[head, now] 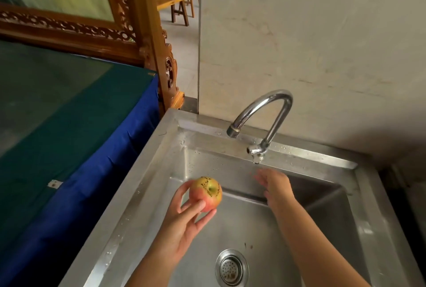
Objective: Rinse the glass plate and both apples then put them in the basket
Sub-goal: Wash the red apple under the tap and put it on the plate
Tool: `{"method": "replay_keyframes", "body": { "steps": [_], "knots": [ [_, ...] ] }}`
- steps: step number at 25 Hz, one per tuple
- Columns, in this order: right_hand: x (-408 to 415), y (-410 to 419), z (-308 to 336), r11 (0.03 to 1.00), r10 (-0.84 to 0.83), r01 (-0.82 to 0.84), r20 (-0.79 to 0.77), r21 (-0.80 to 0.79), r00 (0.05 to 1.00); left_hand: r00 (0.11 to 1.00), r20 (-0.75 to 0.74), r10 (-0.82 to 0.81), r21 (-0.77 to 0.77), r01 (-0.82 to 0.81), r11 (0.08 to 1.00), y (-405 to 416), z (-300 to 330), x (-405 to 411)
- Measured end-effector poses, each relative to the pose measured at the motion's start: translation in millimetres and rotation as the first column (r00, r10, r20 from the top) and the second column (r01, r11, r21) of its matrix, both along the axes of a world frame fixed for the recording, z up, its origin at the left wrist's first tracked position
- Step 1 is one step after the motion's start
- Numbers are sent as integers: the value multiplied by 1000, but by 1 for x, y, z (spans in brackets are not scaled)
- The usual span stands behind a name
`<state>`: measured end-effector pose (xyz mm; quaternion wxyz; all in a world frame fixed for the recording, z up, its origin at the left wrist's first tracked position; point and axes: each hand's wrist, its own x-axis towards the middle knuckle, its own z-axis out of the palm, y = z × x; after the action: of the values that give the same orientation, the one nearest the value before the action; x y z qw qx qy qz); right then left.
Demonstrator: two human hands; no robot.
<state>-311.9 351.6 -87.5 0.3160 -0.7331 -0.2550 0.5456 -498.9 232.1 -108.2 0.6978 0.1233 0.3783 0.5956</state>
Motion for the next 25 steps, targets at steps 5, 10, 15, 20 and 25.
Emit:
{"method": "replay_keyframes", "body": {
  "steps": [5, 10, 15, 20, 25],
  "knots": [
    [-6, 16, 8, 985, -163, 138, -296, -105, 941, 997, -68, -23, -1, 23, 1000, 6, 3, 4],
    [3, 33, 26, 987, -149, 102, -480, -123, 865, 996, -83, -23, 13, 24, 1000, 18, 4, 11],
    [-1, 23, 20, 998, -33, 59, -527, 33, 849, 995, -100, -23, 49, 28, 998, 35, 3, 19],
    [-11, -9, -4, 932, 360, -285, -467, 225, 808, 982, -179, -69, 113, 90, 989, 61, 12, 21],
    [-17, 0, 4, 839, 537, -350, -535, 416, 652, 975, -166, -145, 181, 175, 968, 83, 24, 10]
  ]
}}
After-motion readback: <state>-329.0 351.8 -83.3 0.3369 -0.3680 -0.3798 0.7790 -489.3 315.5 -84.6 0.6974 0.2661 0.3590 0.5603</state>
